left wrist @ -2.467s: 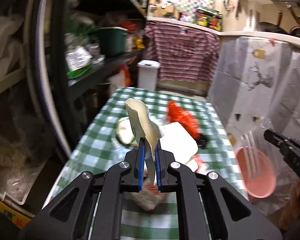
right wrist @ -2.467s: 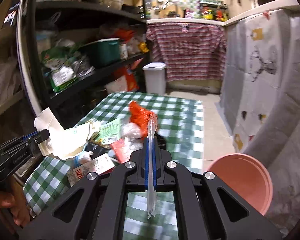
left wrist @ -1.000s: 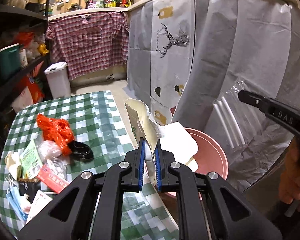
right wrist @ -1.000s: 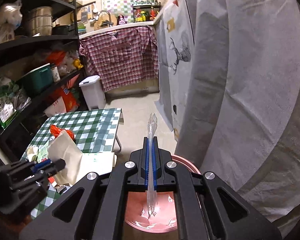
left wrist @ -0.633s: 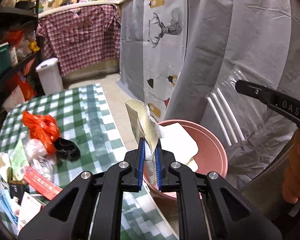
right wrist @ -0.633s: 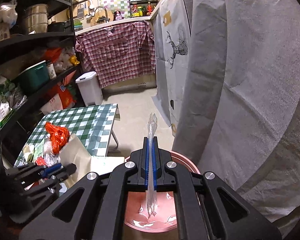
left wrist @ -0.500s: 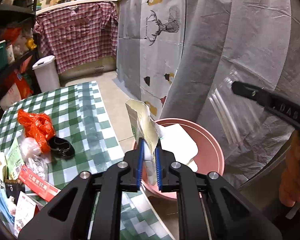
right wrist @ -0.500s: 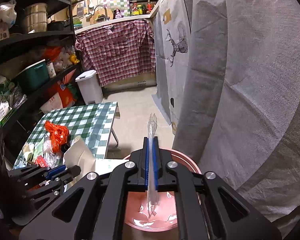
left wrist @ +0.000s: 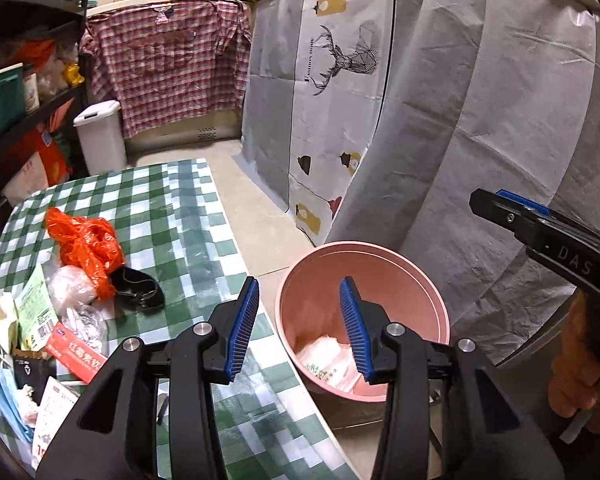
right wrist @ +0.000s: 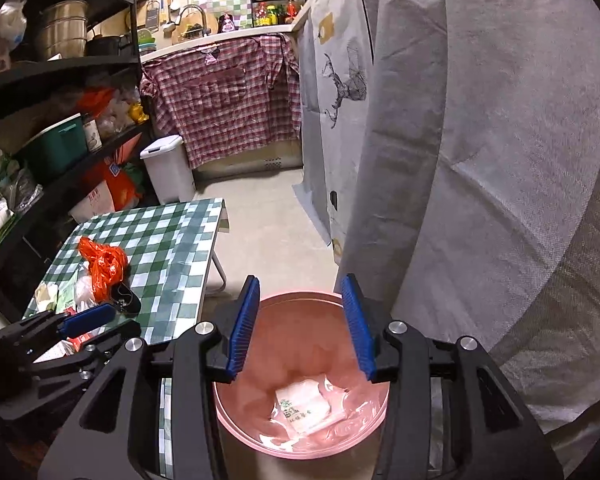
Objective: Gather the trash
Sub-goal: 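Open both tools to drop the paper and wrapper into the pink bucket, then move the right tool back to the table and grasp the red plastic bag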
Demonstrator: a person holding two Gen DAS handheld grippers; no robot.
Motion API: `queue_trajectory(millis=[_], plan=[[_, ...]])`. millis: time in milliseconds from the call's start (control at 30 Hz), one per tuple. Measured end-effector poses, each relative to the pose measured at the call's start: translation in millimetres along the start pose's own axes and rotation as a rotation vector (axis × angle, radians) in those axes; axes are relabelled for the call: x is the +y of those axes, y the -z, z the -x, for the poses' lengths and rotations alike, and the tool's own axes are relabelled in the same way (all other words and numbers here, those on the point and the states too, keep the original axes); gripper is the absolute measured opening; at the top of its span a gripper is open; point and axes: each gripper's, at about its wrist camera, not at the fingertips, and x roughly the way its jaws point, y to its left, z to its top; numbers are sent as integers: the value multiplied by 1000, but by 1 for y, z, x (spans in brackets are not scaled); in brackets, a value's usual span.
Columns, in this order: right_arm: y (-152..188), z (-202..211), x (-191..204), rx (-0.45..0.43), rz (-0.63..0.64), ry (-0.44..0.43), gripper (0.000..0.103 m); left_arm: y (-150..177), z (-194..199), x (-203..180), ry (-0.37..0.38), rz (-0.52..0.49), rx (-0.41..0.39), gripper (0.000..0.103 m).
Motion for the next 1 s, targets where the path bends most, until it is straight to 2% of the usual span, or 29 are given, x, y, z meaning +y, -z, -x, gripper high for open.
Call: queue_trajectory(millis=[300,367,533,633,767,1000], plan=[[1,14,15,-78,-10,18,44,5,26,15,-20,8,-51,42],[0,15,19,-75,-19,-6,44,6,34,20,-28,19,-71,42],[0,17,39,-50,-6,-62,43,4,58,34,-101,43,-144,42],[1,21,58,-57,35,-78,43,-3,77,44,-130,45,-177,42],[-2,26,82,-79,58,-96,43,-20,107,64,-121,54,-194,40],[-8,23,115,-79,76,-159,43,-47,156,101,-148,-11,-262,40]])
